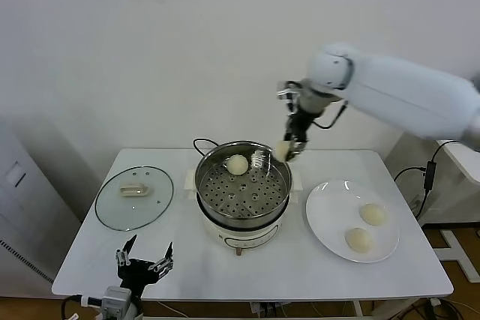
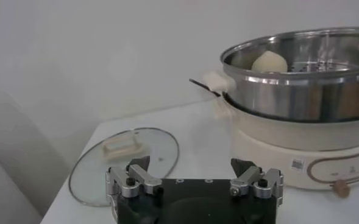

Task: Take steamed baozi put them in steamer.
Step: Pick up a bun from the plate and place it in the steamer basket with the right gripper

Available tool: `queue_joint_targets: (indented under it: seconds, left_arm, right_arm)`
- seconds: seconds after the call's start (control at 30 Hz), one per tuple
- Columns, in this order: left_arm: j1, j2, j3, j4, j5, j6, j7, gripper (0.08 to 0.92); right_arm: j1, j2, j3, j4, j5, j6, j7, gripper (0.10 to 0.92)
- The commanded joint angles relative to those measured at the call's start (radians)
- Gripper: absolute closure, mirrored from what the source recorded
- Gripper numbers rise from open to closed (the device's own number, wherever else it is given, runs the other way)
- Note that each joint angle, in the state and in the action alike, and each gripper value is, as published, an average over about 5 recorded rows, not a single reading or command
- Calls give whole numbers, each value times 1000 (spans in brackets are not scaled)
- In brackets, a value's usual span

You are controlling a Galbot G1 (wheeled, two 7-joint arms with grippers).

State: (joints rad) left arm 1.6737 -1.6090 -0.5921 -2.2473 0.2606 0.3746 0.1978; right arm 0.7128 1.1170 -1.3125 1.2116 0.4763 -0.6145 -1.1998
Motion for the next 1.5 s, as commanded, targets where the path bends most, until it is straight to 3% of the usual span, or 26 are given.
queue_joint_targets:
  seconds: [0.03, 0.33, 1.17, 1.27, 1.5]
  left_arm:
    - [-2, -30, -4, -1, -7, 0, -2, 177]
    - [-8, -29, -14, -6, -22, 4, -2, 177]
    - [-7, -40, -1, -6, -18, 4, -2, 177]
    - [-7, -41, 0, -6, -17, 4, -3, 177]
    - [-7, -45, 8, -7, -9, 4, -2, 177]
  right_arm:
    - [-105, 300, -14, -173, 30, -50, 27, 541]
    - [-169, 384, -7, -240, -6, -55, 56, 541]
    - [-240, 390, 15, -246, -61, -71, 101, 538]
    - [-233, 372, 16, -228, -62, -74, 103, 497]
    - [-180, 286, 32, -152, -59, -78, 98, 297]
